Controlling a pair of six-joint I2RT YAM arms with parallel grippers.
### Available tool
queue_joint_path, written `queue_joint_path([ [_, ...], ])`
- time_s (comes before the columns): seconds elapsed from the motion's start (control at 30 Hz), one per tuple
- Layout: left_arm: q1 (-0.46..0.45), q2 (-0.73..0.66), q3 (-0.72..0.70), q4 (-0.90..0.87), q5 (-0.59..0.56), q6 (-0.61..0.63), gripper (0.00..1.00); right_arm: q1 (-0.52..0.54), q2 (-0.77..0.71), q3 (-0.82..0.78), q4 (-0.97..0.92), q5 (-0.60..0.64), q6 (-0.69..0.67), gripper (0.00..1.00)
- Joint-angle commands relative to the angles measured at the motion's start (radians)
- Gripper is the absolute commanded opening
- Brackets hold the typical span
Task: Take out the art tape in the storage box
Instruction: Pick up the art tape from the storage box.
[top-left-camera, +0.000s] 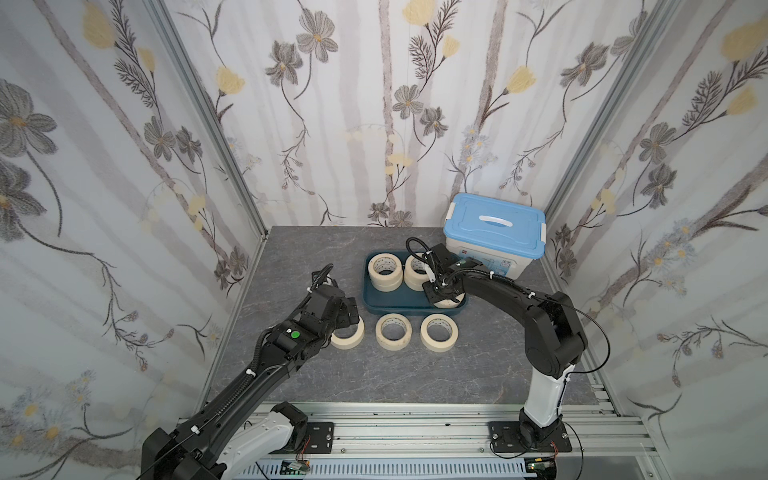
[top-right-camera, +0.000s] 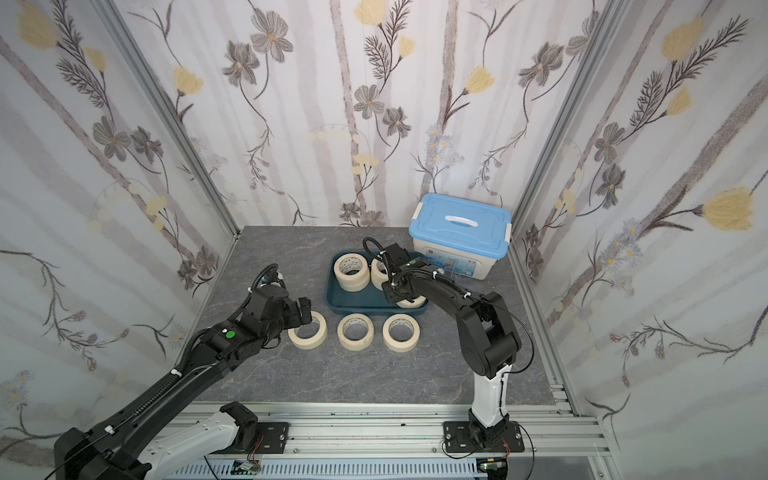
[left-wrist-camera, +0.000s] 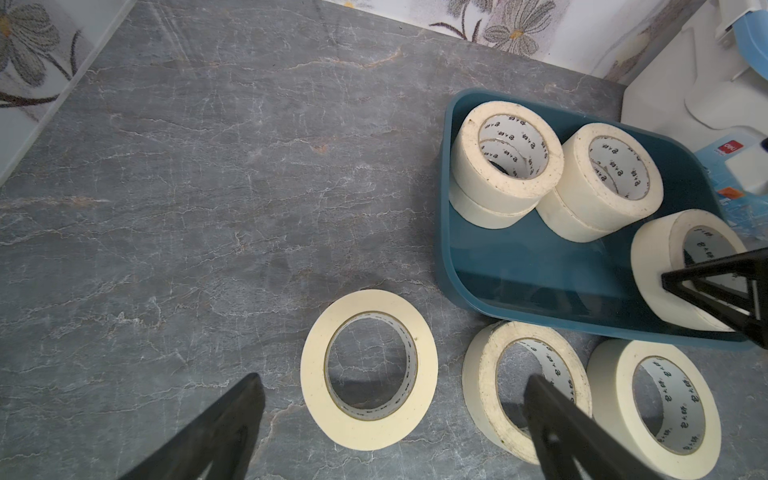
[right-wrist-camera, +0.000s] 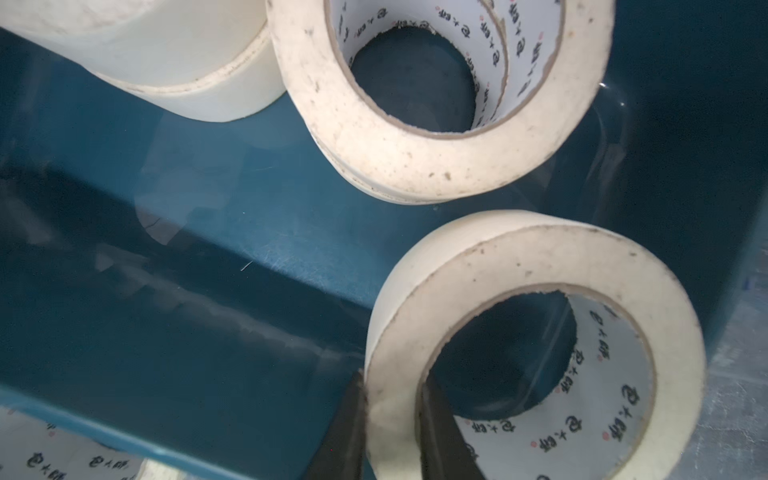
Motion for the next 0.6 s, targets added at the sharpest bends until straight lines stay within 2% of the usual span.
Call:
queue_joint_path([
  [0.0, 0.001, 0.004, 0.007, 0.018, 0.005, -0.008, 1.00, 0.002, -0.046, -0.008, -0.020, -0.001, -0.002, 0.19],
  [0.57, 0.002, 0.049, 0.019, 0.047, 0.015, -0.007, 1.00, 0.000, -0.303, -0.091, -0.124, 0.036, -0.027, 0.19],
])
